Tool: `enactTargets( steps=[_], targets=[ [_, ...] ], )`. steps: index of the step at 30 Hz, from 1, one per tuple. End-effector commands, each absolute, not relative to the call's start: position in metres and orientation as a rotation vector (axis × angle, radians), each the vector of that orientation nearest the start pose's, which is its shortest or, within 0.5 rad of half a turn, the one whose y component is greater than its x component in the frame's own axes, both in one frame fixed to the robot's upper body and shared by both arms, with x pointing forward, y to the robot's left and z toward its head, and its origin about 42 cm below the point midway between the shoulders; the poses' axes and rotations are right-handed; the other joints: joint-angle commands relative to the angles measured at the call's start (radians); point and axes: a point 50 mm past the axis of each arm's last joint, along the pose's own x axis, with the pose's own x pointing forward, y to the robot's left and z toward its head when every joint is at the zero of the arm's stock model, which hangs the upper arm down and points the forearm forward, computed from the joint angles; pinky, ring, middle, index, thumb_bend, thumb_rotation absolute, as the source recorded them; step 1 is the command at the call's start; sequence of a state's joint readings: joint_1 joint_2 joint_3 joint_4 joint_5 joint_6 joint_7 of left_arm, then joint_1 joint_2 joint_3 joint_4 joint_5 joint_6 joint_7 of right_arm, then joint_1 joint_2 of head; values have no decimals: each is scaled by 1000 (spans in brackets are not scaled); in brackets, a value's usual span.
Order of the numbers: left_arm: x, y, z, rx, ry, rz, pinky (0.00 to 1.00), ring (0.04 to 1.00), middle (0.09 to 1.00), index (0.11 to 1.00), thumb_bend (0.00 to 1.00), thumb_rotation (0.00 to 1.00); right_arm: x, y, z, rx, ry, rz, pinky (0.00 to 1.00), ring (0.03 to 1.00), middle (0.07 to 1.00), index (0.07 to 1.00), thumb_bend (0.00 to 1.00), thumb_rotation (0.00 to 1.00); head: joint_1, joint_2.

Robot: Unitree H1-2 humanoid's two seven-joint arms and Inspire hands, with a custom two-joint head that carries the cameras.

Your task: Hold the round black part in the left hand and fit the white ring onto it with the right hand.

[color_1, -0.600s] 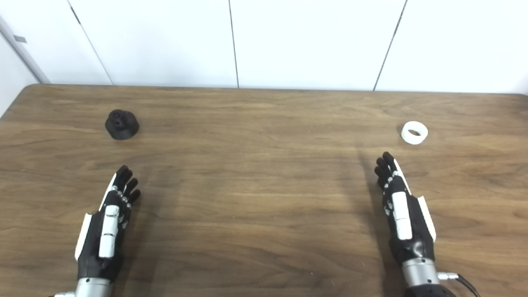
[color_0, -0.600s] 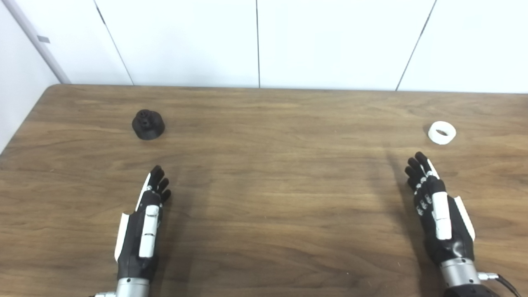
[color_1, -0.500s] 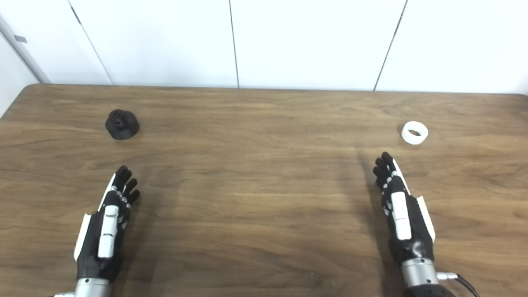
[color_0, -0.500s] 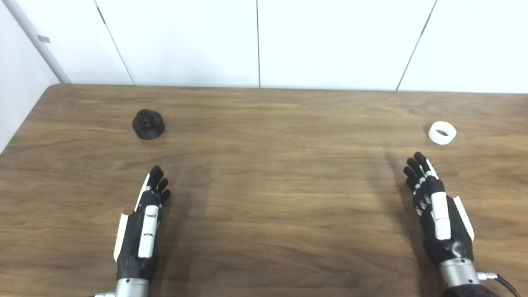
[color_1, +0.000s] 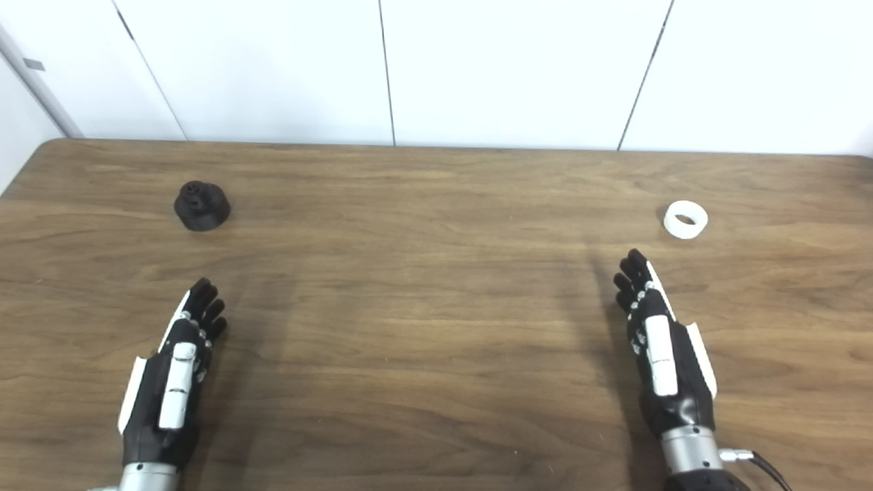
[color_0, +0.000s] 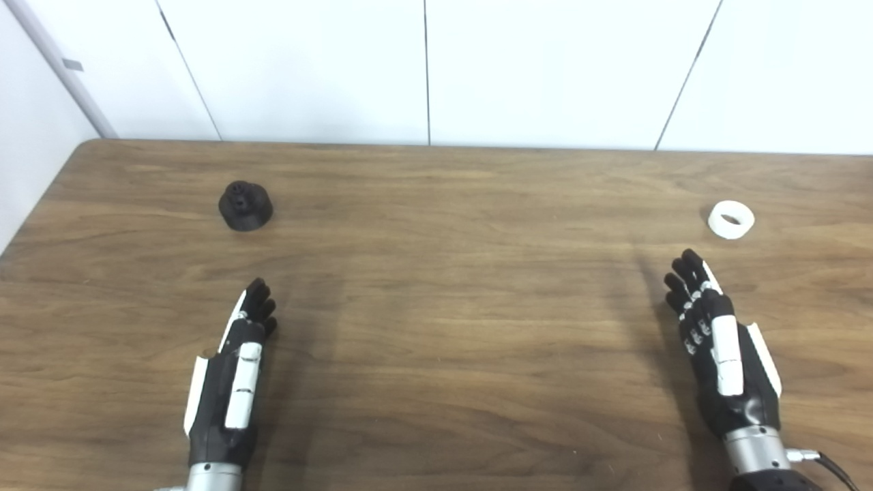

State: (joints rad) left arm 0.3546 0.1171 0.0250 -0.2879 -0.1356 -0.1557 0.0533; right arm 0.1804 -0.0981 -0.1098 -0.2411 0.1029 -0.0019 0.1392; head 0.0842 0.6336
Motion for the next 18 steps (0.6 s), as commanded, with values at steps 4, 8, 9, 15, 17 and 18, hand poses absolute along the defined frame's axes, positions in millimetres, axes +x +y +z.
enactTargets(
  steps=[4, 8, 9, 15, 17, 18],
  targets=[
    [161, 257, 115, -22, -125, 143, 963, 968, 984, 989, 497, 882, 199, -274, 119, -37, -76, -15, 990, 970, 963, 954, 572, 958, 44, -22],
    [159, 252, 113, -17, -126, 145, 957, 962, 974, 983, 491, 864, 199, -277, 114, -4, -87, -2, 986, 967, 963, 955, 535, 949, 91, -56],
    [159, 251, 112, -18, -125, 143, 955, 962, 973, 982, 493, 860, 199, -278, 113, -2, -85, 0, 983, 966, 963, 956, 530, 951, 105, -68],
    [158, 246, 105, -13, -115, 138, 948, 955, 960, 966, 544, 833, 198, -284, 103, -3, -87, 11, 984, 966, 970, 971, 524, 963, 150, -119],
    [158, 246, 103, -16, -118, 137, 949, 955, 958, 967, 556, 825, 198, -284, 102, 8, -84, 10, 991, 965, 970, 970, 534, 956, 154, -127],
    [158, 246, 102, -20, -118, 137, 944, 953, 954, 965, 571, 818, 198, -284, 101, 12, -84, 12, 997, 968, 972, 972, 533, 960, 156, -132]
  ],
)
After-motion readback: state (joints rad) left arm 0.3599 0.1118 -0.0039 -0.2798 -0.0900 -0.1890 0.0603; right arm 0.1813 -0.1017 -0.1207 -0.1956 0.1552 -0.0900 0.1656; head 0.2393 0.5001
